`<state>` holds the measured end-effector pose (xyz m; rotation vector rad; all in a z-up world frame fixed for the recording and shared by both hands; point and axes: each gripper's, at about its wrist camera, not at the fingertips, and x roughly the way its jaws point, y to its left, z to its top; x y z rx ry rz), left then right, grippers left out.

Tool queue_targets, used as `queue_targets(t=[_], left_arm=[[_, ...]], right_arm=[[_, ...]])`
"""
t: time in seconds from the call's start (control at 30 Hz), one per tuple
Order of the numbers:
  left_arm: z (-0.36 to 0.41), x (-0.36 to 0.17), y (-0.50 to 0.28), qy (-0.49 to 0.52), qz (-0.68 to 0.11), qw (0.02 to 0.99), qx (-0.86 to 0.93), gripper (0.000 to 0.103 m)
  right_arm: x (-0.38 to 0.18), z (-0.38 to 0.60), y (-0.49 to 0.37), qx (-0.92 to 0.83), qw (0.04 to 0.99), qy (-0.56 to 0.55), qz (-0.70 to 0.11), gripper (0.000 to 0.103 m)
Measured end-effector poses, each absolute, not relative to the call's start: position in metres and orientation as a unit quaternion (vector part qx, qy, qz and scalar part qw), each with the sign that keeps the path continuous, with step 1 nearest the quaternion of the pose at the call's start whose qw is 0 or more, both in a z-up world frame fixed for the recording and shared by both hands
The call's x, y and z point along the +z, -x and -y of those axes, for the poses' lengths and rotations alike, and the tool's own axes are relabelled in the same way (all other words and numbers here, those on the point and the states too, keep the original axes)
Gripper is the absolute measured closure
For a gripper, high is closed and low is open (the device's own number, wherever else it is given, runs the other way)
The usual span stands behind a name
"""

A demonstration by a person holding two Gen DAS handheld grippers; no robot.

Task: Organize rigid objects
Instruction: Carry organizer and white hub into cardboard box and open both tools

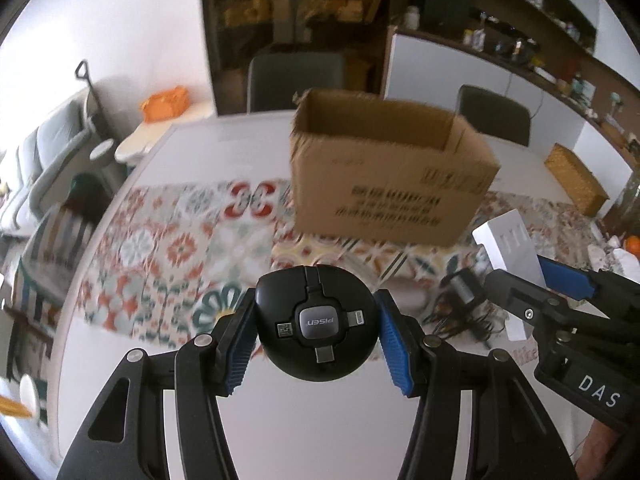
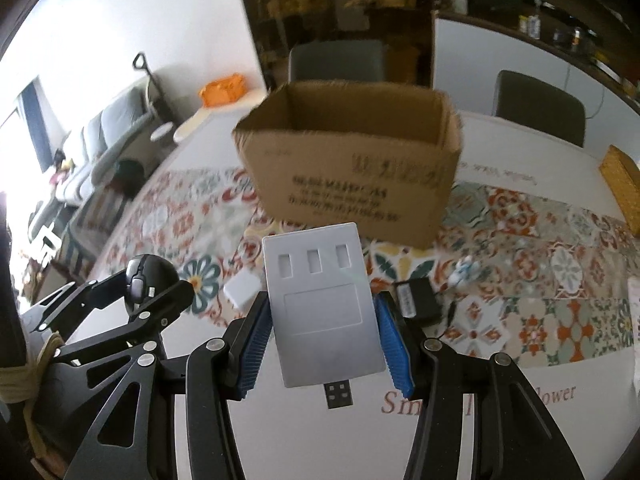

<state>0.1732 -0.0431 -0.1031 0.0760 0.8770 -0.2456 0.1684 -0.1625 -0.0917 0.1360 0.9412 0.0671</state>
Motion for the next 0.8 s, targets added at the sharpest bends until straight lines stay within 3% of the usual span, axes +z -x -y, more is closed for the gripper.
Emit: queue_targets(t=[0.8], left_arm=[[0.088,-0.025,-0.253,-0.058,-0.340,0.925,-0.158,0.047]], right_arm=[[-0.012,0.203,-0.218,-0.015,0.927,-0.082,-0.365,0.051]])
